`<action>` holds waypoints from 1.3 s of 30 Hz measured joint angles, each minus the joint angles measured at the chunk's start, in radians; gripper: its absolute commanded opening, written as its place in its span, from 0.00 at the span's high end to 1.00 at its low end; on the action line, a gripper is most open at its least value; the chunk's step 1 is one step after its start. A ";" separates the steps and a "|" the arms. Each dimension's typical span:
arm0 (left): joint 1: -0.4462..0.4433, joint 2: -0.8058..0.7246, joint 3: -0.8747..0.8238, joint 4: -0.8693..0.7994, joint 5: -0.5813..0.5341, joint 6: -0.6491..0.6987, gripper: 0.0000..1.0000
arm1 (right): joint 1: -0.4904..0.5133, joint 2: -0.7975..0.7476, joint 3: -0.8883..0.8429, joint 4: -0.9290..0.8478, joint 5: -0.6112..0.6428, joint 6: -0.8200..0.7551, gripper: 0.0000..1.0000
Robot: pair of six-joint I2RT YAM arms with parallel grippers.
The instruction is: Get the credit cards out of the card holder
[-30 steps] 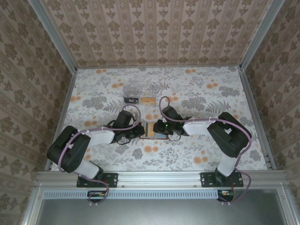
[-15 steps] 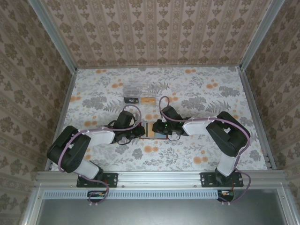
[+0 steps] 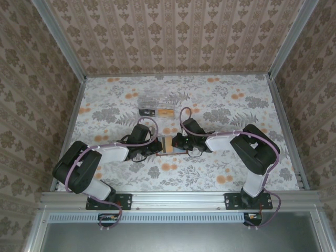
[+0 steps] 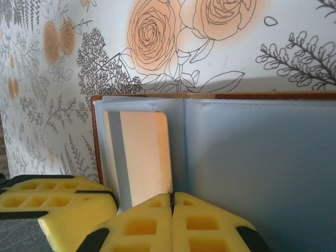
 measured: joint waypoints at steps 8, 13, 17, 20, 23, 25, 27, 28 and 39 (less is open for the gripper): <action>0.000 -0.001 -0.002 -0.001 0.000 0.000 1.00 | -0.051 -0.050 -0.079 0.035 -0.026 0.000 1.00; -0.003 -0.011 -0.002 -0.019 -0.004 0.002 0.89 | -0.058 -0.053 -0.084 0.041 -0.042 0.000 1.00; -0.032 -0.043 0.027 -0.109 -0.037 0.016 0.87 | -0.058 -0.053 -0.084 0.048 -0.045 0.000 0.98; -0.058 -0.068 0.067 -0.163 -0.066 0.035 0.87 | -0.058 -0.052 -0.084 0.052 -0.046 0.000 0.98; -0.070 -0.075 0.102 -0.179 -0.080 0.048 0.88 | -0.058 -0.052 -0.084 0.052 -0.049 0.000 0.97; -0.070 -0.067 0.119 -0.181 -0.080 0.056 0.89 | -0.058 -0.052 -0.084 0.052 -0.049 0.000 0.96; -0.070 -0.044 0.130 -0.180 -0.079 0.057 0.90 | -0.058 -0.051 -0.084 0.053 -0.049 0.000 0.95; -0.070 -0.031 0.134 -0.180 -0.079 0.057 0.91 | -0.058 -0.051 -0.084 0.052 -0.049 0.000 0.94; -0.078 0.057 0.137 -0.165 -0.079 0.056 0.95 | -0.058 -0.040 -0.084 0.065 -0.065 0.003 0.85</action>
